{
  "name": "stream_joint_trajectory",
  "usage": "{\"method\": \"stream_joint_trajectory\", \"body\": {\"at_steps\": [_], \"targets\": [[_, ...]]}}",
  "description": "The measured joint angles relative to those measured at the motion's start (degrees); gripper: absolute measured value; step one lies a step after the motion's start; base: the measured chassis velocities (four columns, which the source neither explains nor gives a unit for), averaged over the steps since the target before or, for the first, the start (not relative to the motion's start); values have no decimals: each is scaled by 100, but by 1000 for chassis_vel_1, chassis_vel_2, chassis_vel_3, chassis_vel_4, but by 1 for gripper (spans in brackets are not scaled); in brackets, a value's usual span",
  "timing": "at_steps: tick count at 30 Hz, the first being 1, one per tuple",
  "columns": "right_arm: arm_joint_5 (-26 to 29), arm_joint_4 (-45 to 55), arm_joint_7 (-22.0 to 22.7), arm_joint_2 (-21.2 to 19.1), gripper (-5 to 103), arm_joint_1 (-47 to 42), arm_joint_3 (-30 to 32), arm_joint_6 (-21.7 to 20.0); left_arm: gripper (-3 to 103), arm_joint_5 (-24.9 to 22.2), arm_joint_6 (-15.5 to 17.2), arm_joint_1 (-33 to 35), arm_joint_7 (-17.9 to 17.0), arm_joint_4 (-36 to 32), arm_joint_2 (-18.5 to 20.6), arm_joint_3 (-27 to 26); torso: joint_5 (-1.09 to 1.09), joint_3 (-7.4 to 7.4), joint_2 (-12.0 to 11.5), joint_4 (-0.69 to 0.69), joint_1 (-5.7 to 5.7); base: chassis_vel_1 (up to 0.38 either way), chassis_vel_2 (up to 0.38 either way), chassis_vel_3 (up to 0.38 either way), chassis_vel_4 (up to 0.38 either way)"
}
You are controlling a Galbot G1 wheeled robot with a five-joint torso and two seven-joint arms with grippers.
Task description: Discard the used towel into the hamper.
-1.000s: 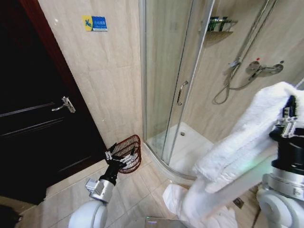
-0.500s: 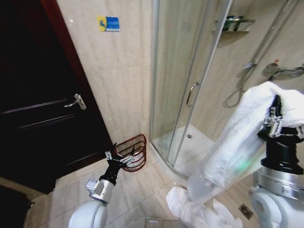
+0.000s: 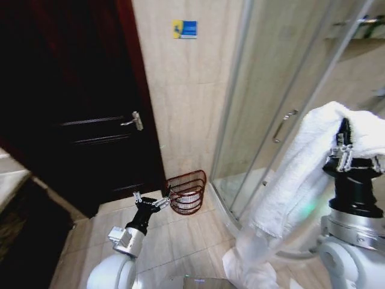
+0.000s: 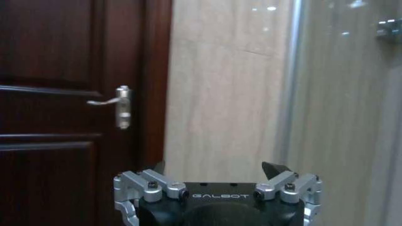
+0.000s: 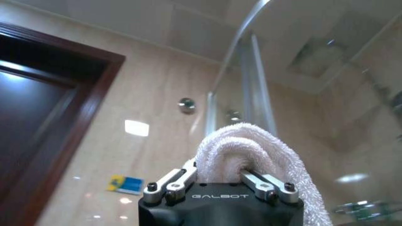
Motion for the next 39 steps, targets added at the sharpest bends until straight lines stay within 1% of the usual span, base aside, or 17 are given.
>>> {"method": "stream_joint_trajectory", "body": {"at_steps": [2, 8, 12, 16, 19, 21, 23, 24, 26, 28, 29, 32, 33, 36, 39], "targets": [[-48, 0, -2, -20, 12, 14, -27, -90, 100, 0, 0, 0, 0, 0, 0, 0, -2, -16, -28, 0, -13, 131, 118, 135, 132], [-79, 0, 3, -99, 12, 78, -139, -180, 100, 0, 0, 0, 0, 0, 0, 0, -1, -39, -71, 1, -32, 139, 125, 124, 120], [-81, 0, 71, -171, 12, 225, -319, -375, 100, 0, 0, 0, 0, 0, 0, 0, -2, -48, -88, 2, -38, 86, 87, 84, 85], [-81, 0, 131, -236, 12, 303, -406, -475, 100, 0, 0, 0, 0, 0, 0, 0, 0, -50, -89, -1, -40, 0, 0, 0, 0], [-53, 0, 148, -394, 12, 447, -559, -534, 100, 0, 0, 0, 0, 0, 1, 0, 0, -50, -89, -3, -40, 0, 0, 0, 0], [-42, 0, 151, -459, 12, 503, -597, -546, 100, 0, 0, 0, 0, 0, 0, 0, 0, -50, -89, -1, -40, 0, 0, 0, 0], [30, 1, 155, -694, 12, 628, -669, -578, 100, 0, 0, 0, 0, 0, 0, 0, -1, -49, -87, 0, -39, 0, 0, 0, 0], [30, 1, 155, -694, 12, 628, -669, -578, 100, 0, 0, 0, 0, 0, 0, 0, -1, -49, -87, 0, -39, 0, 0, 0, 0], [153, 1, 160, -868, 12, 737, -667, -623, 100, 0, 0, 0, 0, 0, 0, 0, 0, -48, -85, 0, -39, 0, 0, 0, 0], [413, 1, 193, -1069, 12, 867, -515, -702, 100, 0, 0, 0, 0, 0, 0, 0, 0, -47, -83, 0, -38, 0, 0, 0, 0], [413, 1, 193, -1069, 12, 867, -515, -702, 100, 0, 0, 0, 0, 0, 0, 0, 0, -47, -83, 0, -38, 0, 0, 0, 0], [846, 2, 270, -1409, 12, 1117, -263, -836, 100, 0, 0, 0, 0, 0, 0, 0, -1, -46, -79, -1, -38, -54, 62, 43, -58], [846, 2, 270, -1409, 12, 1117, -263, -836, 100, 0, 0, 0, 0, 0, 0, 0, -1, -46, -79, -1, -38, -64, 83, 54, -61], [1084, 3, 283, -1649, 12, 1350, -159, -885, 100, 0, 0, 0, 0, 0, 0, 0, -1, -44, -79, 1, -34, -90, 93, 105, -89], [1176, 3, 294, -1681, 12, 1460, -167, -935, 100, 0, 0, 0, 0, 0, 0, 0, 0, -44, -77, 1, -35, -115, 107, 133, -115]]}}
